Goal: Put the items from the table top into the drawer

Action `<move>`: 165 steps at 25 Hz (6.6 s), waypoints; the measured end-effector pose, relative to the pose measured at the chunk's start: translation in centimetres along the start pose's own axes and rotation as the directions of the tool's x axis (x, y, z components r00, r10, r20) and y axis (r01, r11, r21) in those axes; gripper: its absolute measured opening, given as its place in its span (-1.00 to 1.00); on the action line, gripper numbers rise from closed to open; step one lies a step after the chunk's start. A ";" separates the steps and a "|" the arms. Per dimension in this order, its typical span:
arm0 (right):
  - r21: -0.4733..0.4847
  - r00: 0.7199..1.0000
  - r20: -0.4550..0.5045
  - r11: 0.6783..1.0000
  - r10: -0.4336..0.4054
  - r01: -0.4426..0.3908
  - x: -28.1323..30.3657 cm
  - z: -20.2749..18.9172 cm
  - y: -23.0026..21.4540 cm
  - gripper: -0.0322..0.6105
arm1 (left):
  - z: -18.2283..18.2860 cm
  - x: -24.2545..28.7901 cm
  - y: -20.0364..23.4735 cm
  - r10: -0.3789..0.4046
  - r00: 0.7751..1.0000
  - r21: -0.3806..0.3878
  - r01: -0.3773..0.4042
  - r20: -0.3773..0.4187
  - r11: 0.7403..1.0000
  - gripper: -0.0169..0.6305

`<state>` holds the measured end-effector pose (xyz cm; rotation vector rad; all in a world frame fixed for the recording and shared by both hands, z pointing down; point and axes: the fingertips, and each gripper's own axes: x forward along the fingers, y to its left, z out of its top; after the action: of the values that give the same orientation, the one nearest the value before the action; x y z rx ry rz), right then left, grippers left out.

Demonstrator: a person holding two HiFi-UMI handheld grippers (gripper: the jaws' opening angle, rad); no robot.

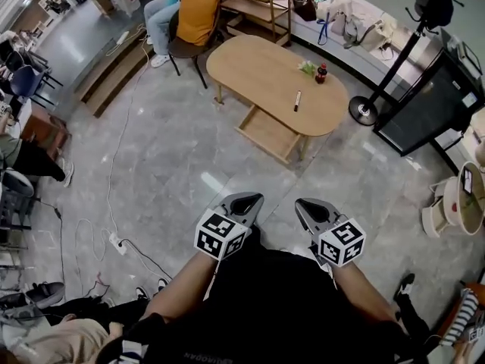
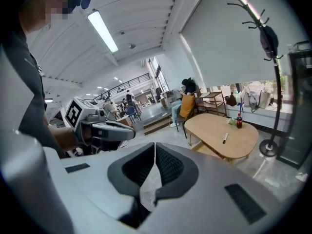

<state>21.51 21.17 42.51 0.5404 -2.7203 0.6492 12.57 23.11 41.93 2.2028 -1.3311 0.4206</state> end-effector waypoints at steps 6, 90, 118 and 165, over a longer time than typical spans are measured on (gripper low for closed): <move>-0.016 0.995 0.034 0.996 -0.091 0.092 6.4 6.4 -2.6 -0.89 | 6.7 1.9 8.3 -0.069 0.997 0.063 0.067 0.029 0.996 -0.94; 0.192 0.732 -0.586 0.819 -0.347 0.541 45.7 -11.8 -62.6 -0.72 | 6.0 35.9 45.5 -0.062 0.864 -0.094 0.018 -0.500 0.995 -0.94; -0.046 0.506 -0.830 0.932 -0.235 0.359 50.4 -32.3 -48.6 -0.71 | -0.9 29.4 48.2 -0.077 0.844 -0.098 0.029 -0.531 0.995 -0.94; 0.164 0.881 0.177 0.896 -0.438 0.412 24.6 21.0 -13.2 -0.89 | 20.1 11.0 29.8 -0.379 0.923 0.188 0.383 -0.059 0.904 -0.94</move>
<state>1.22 -6.95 38.31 1.2611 -2.6174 0.6691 -8.74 -7.73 39.45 2.5417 -0.8414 0.4372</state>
